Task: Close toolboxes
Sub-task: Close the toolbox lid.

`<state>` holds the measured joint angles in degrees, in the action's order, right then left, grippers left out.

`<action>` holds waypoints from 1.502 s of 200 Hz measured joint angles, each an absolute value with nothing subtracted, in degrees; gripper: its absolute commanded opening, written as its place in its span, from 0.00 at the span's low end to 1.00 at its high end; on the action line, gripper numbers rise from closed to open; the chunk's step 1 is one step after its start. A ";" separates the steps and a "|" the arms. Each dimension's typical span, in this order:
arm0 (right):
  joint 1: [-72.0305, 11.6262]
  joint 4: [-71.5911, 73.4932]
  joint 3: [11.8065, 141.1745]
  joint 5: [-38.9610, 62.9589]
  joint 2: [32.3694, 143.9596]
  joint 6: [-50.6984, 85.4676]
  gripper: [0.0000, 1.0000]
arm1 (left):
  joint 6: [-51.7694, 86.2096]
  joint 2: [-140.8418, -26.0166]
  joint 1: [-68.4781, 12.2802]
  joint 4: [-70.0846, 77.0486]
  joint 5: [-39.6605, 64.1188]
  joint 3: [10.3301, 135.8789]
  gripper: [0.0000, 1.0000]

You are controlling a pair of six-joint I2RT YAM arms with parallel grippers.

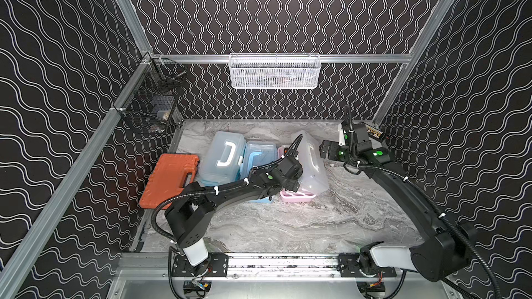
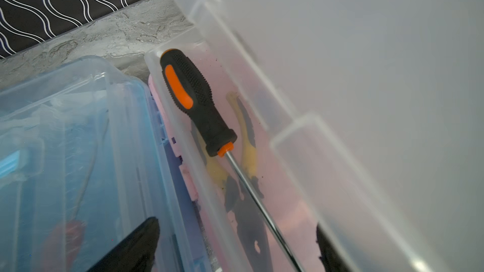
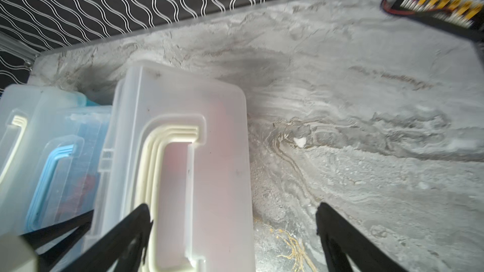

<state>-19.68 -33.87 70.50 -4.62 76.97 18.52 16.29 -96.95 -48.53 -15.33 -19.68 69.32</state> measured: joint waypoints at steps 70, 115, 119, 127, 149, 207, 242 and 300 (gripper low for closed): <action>-19.44 -30.79 67.44 -1.78 81.34 20.60 0.97 | 13.39 -91.05 -48.53 -18.83 -20.75 70.59 0.98; -19.40 -27.79 68.27 0.23 85.14 21.65 0.93 | 13.37 -92.62 -48.53 -20.27 -20.80 69.71 0.98; -19.40 -27.77 68.20 0.27 85.27 21.65 0.92 | 13.37 -92.84 -48.53 -20.47 -20.73 69.65 0.99; -19.40 -27.75 67.94 0.30 85.38 21.74 0.92 | 13.37 -93.43 -48.53 -20.60 -20.73 69.54 0.98; -19.40 -26.96 67.07 0.32 85.62 22.09 0.92 | 13.26 -95.09 -48.53 -20.36 -20.69 69.60 0.98; -19.38 -20.49 64.40 0.27 86.43 23.03 0.91 | 13.56 -96.29 -48.58 -18.15 -19.46 69.67 0.99; -19.38 -18.17 63.79 0.23 86.85 23.49 0.91 | 15.51 -94.87 -48.56 -14.28 -19.20 66.87 0.99; -19.51 -26.20 62.96 -2.72 79.44 20.62 0.99 | 18.04 -94.83 -48.49 -11.77 -16.73 65.82 0.99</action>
